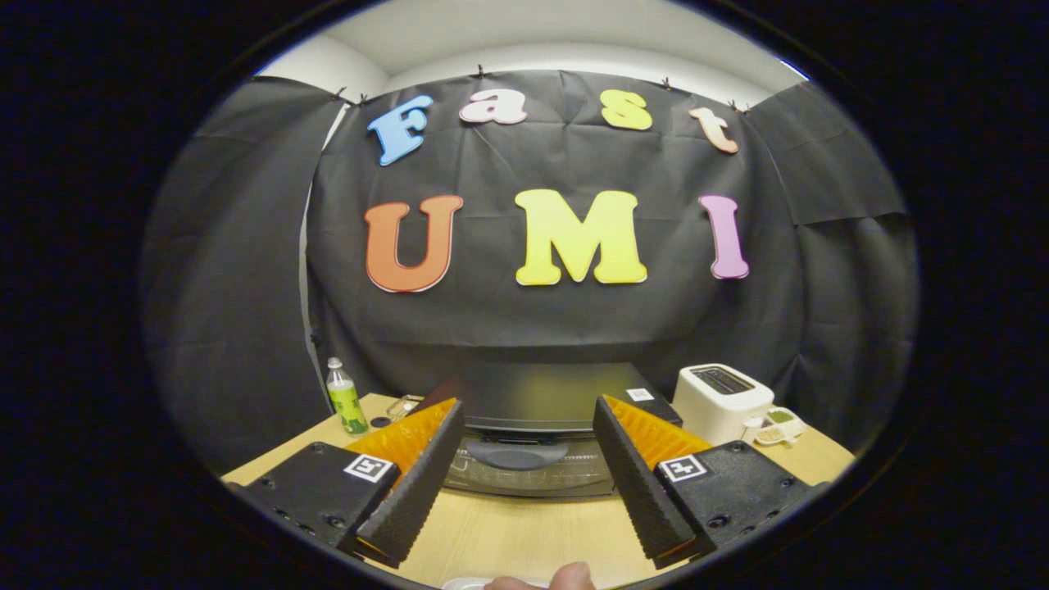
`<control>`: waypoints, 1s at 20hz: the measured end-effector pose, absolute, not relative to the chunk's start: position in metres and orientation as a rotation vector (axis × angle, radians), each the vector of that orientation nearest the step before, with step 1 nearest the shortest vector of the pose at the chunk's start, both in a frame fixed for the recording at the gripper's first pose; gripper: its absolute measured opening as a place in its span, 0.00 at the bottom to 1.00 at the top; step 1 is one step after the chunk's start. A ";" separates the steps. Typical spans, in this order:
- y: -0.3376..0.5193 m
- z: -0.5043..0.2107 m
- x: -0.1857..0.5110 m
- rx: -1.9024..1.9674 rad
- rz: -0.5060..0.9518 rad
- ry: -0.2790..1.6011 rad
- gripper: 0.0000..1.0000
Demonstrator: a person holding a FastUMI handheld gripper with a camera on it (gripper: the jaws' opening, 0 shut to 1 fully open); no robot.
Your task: Open the toaster oven, put the food inside, and close the toaster oven door.
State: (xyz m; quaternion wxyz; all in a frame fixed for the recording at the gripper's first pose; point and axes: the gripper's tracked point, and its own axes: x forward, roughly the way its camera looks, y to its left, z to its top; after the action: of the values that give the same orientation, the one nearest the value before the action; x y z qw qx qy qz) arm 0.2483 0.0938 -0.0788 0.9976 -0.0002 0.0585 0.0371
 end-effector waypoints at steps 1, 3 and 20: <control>0.099 -0.085 0.261 -0.005 0.073 0.128 1.00; 0.104 -0.104 0.282 -0.007 0.068 0.158 1.00; 0.092 -0.166 0.328 -0.025 -0.013 0.255 1.00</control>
State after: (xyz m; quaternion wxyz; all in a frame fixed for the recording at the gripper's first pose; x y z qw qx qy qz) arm 0.3285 0.0915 -0.1664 0.9918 -0.0123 0.1272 -0.0065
